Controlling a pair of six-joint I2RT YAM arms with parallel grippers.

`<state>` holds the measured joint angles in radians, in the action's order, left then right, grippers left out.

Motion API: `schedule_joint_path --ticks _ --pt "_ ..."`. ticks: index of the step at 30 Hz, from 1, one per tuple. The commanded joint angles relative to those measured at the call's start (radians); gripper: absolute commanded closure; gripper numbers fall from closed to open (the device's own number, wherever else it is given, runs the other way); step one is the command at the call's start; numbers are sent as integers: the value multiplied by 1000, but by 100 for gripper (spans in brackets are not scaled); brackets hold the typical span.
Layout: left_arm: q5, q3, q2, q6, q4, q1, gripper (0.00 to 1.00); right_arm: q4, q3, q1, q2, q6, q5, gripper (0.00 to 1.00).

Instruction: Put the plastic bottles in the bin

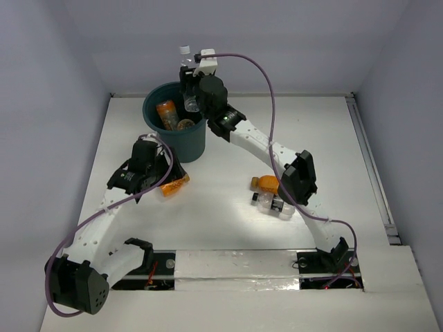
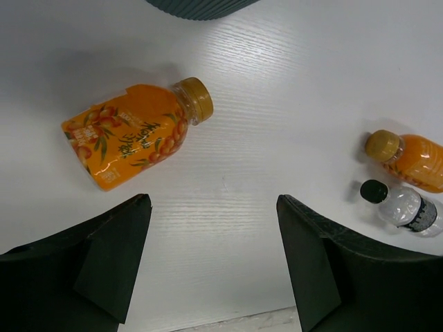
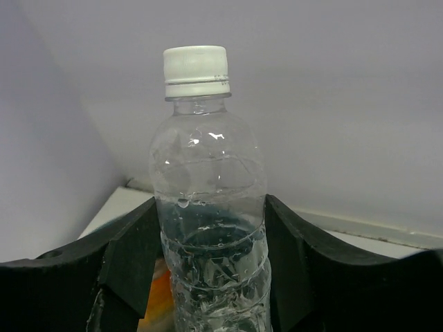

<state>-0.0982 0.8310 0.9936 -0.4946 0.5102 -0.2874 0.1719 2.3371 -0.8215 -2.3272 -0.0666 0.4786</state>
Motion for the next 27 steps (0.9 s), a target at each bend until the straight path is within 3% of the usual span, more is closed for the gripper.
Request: schedule_joint_path --ticks 1,6,12,20,22,23,24,25,27 --pt "58 39 -23 8 13 10 29 124 106 -5 -14 56 103 37" --pt "89 36 -18 4 16 10 26 98 70 -24 -24 47 71 25" --pt "135 43 -10 16 14 10 22 208 -266 -56 173 17 18 13" --pt "127 62 -1 37 34 10 23 206 -418 -76 452 -11 -21 12" --pt "115 72 17 57 50 10 24 187 -481 -76 575 -38 -31 19" --pt "115 79 23 65 59 10 25 172 -514 -76 622 -74 -52 29" --pt "121 97 33 74 65 10 26 163 -556 -76 673 -94 -66 62" --pt "127 106 40 92 80 -2 30 153 -647 -76 724 -119 -77 79" --pt "146 128 80 111 114 -21 31 123 -746 -76 877 -186 -86 96"
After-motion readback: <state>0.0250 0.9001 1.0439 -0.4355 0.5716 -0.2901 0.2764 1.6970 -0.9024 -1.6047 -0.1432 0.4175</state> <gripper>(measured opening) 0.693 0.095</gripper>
